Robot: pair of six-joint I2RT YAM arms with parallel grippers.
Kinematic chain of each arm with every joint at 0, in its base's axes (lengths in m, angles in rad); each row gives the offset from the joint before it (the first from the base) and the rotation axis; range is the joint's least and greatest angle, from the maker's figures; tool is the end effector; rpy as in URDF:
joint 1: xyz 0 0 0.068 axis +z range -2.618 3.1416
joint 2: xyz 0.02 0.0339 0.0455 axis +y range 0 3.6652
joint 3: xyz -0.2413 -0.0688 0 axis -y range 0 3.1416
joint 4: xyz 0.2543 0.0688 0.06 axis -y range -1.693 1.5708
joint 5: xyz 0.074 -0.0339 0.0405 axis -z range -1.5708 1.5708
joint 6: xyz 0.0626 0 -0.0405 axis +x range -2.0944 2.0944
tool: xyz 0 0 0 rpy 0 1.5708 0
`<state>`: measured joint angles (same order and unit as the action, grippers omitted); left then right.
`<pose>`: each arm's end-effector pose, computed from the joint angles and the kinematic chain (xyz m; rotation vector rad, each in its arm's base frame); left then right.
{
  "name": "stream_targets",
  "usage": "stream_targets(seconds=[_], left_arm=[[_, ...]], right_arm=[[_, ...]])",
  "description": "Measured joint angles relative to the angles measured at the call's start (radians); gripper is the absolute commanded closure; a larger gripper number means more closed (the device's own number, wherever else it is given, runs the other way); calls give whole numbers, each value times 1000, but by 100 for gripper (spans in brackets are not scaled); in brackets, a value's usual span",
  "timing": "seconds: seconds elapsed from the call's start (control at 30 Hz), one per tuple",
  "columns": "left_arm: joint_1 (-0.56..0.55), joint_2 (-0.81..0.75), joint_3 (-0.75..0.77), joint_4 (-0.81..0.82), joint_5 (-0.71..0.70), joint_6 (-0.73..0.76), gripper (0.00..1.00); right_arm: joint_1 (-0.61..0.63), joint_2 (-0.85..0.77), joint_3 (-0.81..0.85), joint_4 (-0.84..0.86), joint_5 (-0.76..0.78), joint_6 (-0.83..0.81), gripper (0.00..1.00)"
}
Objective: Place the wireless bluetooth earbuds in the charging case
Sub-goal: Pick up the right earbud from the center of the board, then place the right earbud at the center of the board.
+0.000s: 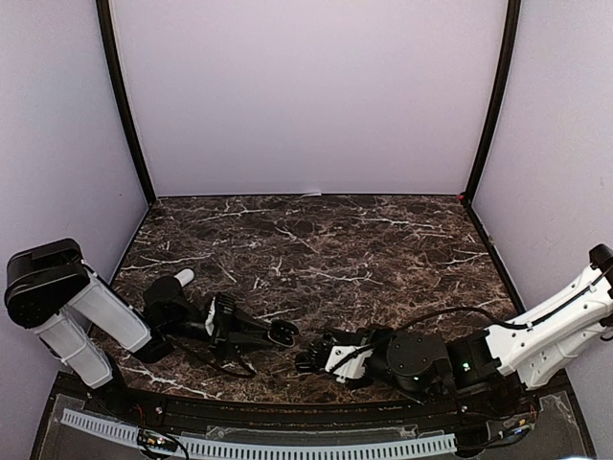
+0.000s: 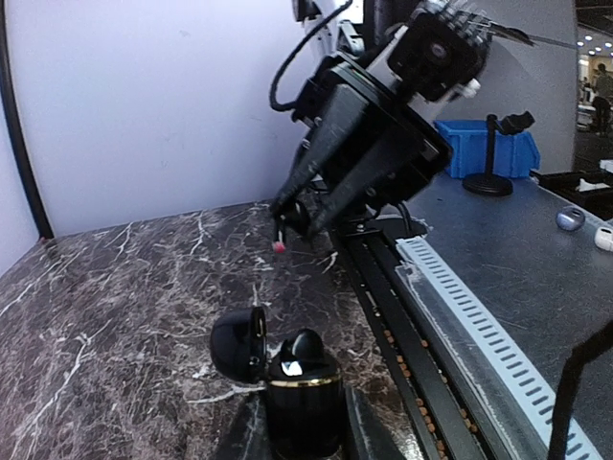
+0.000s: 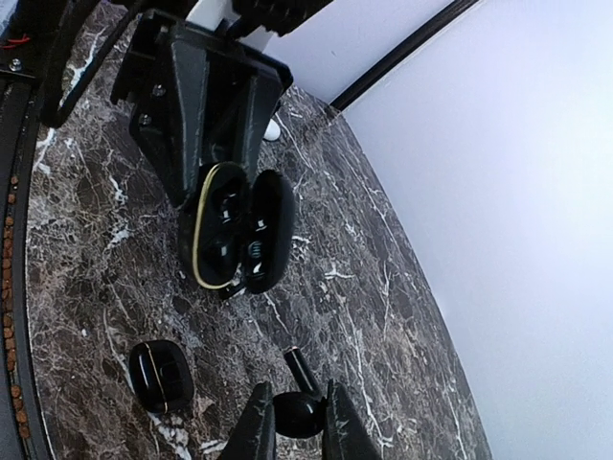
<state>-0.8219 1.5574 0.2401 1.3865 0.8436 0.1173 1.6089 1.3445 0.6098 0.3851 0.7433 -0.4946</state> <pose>0.1387 -0.2179 0.1316 1.3098 1.0018 -1.1754 0.0306 0.3090 0.1816 -1.2915 1.2913 0.0691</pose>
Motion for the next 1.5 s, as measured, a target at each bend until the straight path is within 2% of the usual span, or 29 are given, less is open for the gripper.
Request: stream_targets(seconds=[0.23, 0.4, 0.53, 0.7, 0.83, 1.0, 1.17, 1.3, 1.5], left_arm=[[0, 101, -40, 169, 134, 19, 90], [0, 120, -49, 203, 163, 25, 90], [0, 120, -49, 216, 167, 28, 90], [0, 120, -49, 218, 163, 34, 90], [0, 117, -50, 218, 143, 44, 90], [0, 112, -53, 219, 95, 64, 90], [0, 97, -71, 220, 24, 93, 90], [0, 72, -78, 220, -34, 116, 90], [0, 60, -81, 220, -72, 127, 90]], right_arm=[[10, -99, 3, -79, -59, -73, 92], [14, -102, -2, -105, -89, -128, 91], [14, -102, -2, -105, -96, -159, 94], [14, -102, -2, -105, -97, -151, 100], [4, -101, 18, -146, -98, -66, 100], [-85, -101, 138, -298, -143, 223, 100], [-281, -92, 254, -474, -319, 719, 100], [-442, -57, 239, -526, -506, 1128, 100], [-563, -19, 164, -534, -728, 1600, 100]])
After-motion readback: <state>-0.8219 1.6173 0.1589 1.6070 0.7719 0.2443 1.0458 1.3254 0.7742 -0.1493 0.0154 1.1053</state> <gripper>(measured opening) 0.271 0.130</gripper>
